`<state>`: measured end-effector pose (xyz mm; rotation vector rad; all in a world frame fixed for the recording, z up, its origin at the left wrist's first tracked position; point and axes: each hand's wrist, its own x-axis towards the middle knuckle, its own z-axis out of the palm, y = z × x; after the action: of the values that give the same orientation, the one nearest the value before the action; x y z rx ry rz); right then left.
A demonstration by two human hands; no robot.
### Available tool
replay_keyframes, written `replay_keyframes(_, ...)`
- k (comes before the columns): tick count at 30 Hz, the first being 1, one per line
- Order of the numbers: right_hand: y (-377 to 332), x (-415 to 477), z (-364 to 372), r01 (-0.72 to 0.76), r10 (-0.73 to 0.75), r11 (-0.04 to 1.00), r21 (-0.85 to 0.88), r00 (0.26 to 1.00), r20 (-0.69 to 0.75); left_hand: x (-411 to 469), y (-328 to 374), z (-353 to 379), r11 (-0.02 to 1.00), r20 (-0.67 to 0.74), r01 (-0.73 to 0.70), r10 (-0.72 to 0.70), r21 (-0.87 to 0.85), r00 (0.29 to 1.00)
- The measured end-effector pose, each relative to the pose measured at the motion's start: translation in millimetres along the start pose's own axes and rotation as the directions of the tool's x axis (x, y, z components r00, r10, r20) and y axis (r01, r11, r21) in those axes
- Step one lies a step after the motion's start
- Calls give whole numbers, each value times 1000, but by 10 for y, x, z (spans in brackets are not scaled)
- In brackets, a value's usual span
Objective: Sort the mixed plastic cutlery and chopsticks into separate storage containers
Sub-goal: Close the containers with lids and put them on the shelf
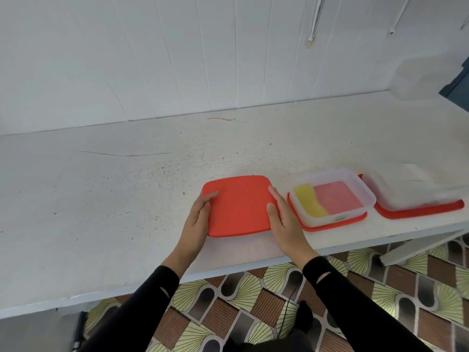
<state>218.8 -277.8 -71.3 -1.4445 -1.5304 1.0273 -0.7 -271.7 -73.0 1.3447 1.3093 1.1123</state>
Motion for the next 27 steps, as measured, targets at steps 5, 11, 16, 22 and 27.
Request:
replay_keyframes(5, 23, 206, -43, 143, -127, 948, -284, 989, 74, 106, -72, -350, 624, 347, -498, 357, 602, 867)
replay_keyframes(11, 6, 343, -81, 369, -310, 829, -419, 929, 204, 369, -80, -636, 99, 758, -853, 413, 513, 504)
replay_keyframes(16, 139, 281, -181, 521, -398, 709, -476, 852, 341, 358, -202, -618, 75, 730, -867, 507, 492, 458)
replay_keyframes(22, 240, 316, -217, 609, -437, 551, -570, 793, 425, 402, -253, -657, 117, 737, -865, 476, 489, 481)
replay_keyframes(27, 77, 329, -182, 537, -437, 645, -544, 843, 314, 271, -178, -518, 517, 517, -722, 505, 459, 691)
